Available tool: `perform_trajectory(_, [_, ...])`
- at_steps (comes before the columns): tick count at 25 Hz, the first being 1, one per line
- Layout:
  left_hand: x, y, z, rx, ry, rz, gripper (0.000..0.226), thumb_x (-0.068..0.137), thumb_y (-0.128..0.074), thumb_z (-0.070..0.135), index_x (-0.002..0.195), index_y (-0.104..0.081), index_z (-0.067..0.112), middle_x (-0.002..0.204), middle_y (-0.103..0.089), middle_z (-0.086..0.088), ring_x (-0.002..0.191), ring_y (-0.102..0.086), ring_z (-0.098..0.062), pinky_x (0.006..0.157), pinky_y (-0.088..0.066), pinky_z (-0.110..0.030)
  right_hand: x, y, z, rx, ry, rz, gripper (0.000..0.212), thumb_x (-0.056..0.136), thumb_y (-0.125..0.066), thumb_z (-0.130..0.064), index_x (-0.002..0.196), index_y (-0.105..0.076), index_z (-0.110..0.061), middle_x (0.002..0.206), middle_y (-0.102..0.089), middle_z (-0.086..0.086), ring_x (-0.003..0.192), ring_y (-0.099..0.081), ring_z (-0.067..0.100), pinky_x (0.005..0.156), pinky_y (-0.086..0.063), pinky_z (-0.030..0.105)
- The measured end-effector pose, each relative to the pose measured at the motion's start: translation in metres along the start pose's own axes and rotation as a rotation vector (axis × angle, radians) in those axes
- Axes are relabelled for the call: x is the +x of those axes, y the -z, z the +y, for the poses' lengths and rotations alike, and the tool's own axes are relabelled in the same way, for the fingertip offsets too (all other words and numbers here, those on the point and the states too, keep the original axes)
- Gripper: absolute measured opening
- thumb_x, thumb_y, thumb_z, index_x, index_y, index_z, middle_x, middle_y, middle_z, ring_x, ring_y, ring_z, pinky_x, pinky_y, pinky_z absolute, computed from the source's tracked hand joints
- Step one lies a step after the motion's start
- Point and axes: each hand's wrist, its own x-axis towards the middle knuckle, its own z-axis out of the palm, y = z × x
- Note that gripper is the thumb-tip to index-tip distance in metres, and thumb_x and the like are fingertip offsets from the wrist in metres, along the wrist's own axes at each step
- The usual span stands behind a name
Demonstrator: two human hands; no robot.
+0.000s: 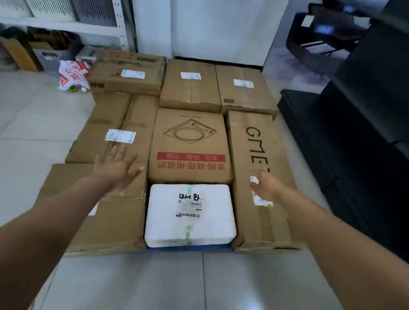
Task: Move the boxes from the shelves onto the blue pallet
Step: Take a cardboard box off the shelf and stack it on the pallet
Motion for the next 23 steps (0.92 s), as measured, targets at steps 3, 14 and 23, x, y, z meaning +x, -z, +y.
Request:
perform_trajectory(3, [-0.027, 0.135, 0.044, -0.017, -0.092, -0.028, 0.064, 0.095, -0.027, 0.057, 0.15, -0.02, 0.027, 0.161, -0.003, -0.009, 0.148, -0.003, -0.029, 0.116, -0.012, -0.053, -0.062, 0.128, -0.022, -0.051, -0.007, 0.006, 0.036, 0.095, -0.045, -0.015, 0.13, -0.051, -0.009, 0.129, -0.058, 0.015, 0.117, -0.054, 0.032, 0.093, -0.044, 0.032])
perform_trajectory(14, [-0.113, 0.607, 0.298, -0.171, -0.618, 0.348, 0.051, 0.096, -0.044, 0.035, 0.14, -0.037, 0.012, 0.139, -0.037, -0.022, 0.127, -0.039, -0.041, 0.104, -0.037, -0.047, -0.302, 0.571, 0.015, -0.146, -0.106, 0.332, 0.043, 0.099, -0.043, -0.026, 0.14, -0.045, -0.013, 0.146, -0.043, 0.008, 0.133, -0.041, 0.027, 0.107, -0.035, 0.034])
perform_trajectory(23, [-0.208, 0.696, 0.547, -0.234, -0.953, 0.445, 0.049, 0.09, -0.053, 0.036, 0.131, -0.046, 0.012, 0.13, -0.045, -0.02, 0.123, -0.045, -0.04, 0.103, -0.038, -0.044, -0.459, 0.688, 0.213, -0.128, -0.391, 0.578, 0.042, 0.097, -0.046, -0.026, 0.138, -0.047, -0.016, 0.14, -0.049, 0.006, 0.126, -0.047, 0.027, 0.105, -0.04, 0.037])
